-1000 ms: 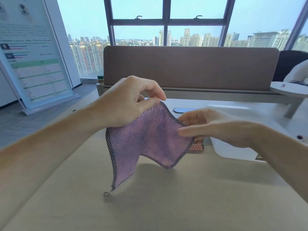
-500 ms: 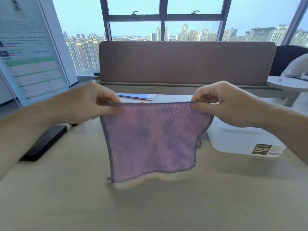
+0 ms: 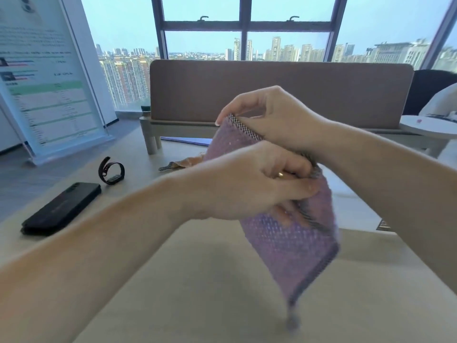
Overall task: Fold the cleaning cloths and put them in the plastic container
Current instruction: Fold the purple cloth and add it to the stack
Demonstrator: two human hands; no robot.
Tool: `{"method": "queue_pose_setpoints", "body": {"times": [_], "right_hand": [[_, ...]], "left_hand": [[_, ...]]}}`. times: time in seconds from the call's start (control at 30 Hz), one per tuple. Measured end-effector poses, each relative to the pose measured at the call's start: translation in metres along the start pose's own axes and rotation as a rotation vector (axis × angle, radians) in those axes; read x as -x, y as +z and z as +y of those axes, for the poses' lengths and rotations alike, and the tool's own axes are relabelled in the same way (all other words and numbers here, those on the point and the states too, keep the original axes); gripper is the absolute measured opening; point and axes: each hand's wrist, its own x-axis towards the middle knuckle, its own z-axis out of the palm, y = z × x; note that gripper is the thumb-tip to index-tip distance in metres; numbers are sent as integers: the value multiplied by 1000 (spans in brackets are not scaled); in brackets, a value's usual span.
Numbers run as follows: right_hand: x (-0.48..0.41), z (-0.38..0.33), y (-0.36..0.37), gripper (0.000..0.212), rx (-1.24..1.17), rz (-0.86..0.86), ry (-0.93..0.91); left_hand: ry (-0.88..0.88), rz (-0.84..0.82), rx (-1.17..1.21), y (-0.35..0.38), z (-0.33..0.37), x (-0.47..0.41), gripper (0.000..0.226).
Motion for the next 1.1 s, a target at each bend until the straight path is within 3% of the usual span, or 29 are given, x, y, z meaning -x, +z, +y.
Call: {"method": "queue_pose_setpoints", "body": {"times": [0.17, 0.3, 0.37, 0.47, 0.57, 0.67, 0.8, 0.93, 1.1], "right_hand": [[22, 10, -4, 26, -184, -223, 177], [60, 52, -6, 25, 38, -121, 287], [96, 70, 1, 44, 132, -198, 383], [146, 101, 26, 63, 383, -344, 436], [156, 128, 39, 51, 443, -214, 458], [139, 140, 47, 41, 448, -173, 477], [119, 149, 53, 17, 417, -262, 504], [111, 149, 40, 10, 338, -401, 536], [95, 128, 7, 10, -47, -230, 514]], "left_hand": [[-10, -4, -200, -7, -27, 11, 34], [23, 310, -458, -30, -63, 24, 19], [-79, 377, -565, -34, -88, 29, 33], [-359, 262, -560, -20, -134, 35, 55], [-518, 209, -611, -4, -166, 35, 55], [-506, 134, -628, -4, -170, 33, 33], [-432, -23, -535, -10, -165, 35, 14], [-326, 142, -408, -21, -156, 36, 1], [-218, 307, -550, -45, -146, 34, 12]]}}
